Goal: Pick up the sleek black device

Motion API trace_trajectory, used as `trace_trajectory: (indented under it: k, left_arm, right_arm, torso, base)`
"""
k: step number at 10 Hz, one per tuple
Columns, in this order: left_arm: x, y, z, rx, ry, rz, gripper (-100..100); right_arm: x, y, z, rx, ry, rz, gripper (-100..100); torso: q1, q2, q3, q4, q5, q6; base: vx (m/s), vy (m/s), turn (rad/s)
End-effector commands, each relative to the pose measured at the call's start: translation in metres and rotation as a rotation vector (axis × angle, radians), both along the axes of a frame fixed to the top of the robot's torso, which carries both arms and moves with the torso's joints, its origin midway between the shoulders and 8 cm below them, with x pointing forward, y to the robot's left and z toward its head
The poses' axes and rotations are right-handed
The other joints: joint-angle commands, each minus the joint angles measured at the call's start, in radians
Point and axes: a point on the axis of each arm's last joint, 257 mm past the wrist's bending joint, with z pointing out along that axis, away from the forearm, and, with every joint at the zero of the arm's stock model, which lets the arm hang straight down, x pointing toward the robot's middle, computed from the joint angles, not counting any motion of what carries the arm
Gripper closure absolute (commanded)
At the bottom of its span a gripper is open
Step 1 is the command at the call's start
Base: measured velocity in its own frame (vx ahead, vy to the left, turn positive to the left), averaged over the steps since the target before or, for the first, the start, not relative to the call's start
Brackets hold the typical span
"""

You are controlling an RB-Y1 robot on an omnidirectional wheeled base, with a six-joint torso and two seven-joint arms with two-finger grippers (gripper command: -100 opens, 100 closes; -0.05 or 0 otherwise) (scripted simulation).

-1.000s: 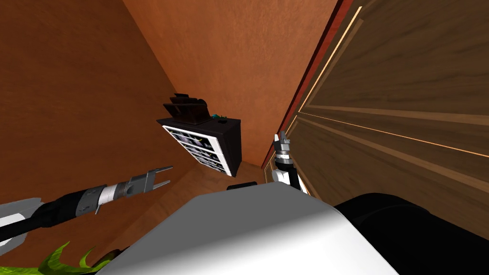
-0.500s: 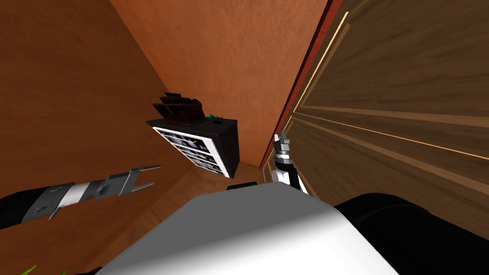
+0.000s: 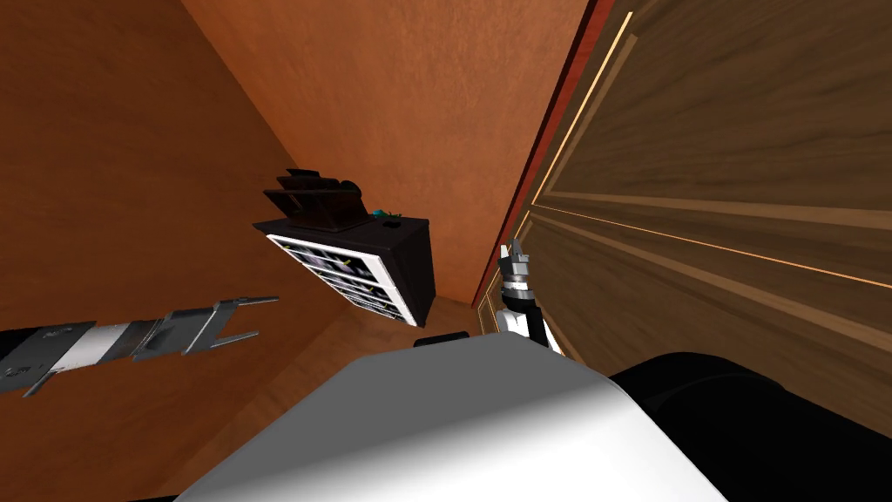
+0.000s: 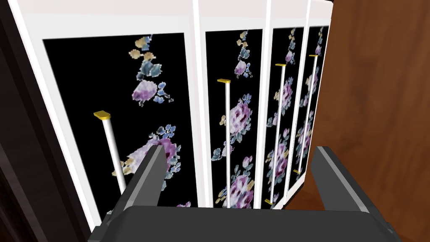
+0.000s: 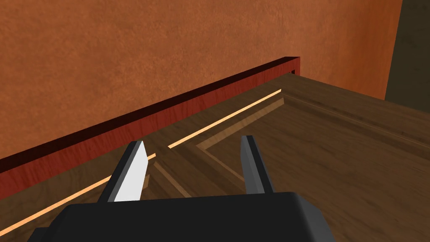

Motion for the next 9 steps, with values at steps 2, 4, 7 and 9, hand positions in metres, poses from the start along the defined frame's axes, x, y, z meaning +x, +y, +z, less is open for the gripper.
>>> trace_trajectory:
  k: [2,4,7,9]
  left_arm:
    - [0.001,0.022,0.027,0.058,0.058,0.040,-100]
    - [0.001,0.029,0.044,0.085,0.098,0.056,-100]
    - [0.005,0.037,0.055,0.110,0.101,0.078,-100]
    - [0.010,0.048,0.082,0.156,0.139,0.116,-100]
  right_arm:
    - [0.000,0.000,0.000,0.000,0.000,0.000,0]
    - [0.000,0.000,0.000,0.000,0.000,0.000,0]
    - [0.000,0.000,0.000,0.000,0.000,0.000,0]
    - [0.000,0.000,0.000,0.000,0.000,0.000,0]
  torso:
    - [-0.002,-0.002,-0.001,0.000,-0.001,0.001]
    - [-0.002,-0.001,-0.001,0.000,0.000,0.000]
    - [-0.001,-0.002,-0.001,0.000,0.000,0.000]
    - [-0.002,-0.002,-0.001,-0.001,-0.001,0.001]
  base:
    - [0.040,-0.045,-0.141]
    - [0.041,-0.035,-0.074]
    - [0.033,-0.023,-0.021]
    - [0.050,-0.040,-0.157]
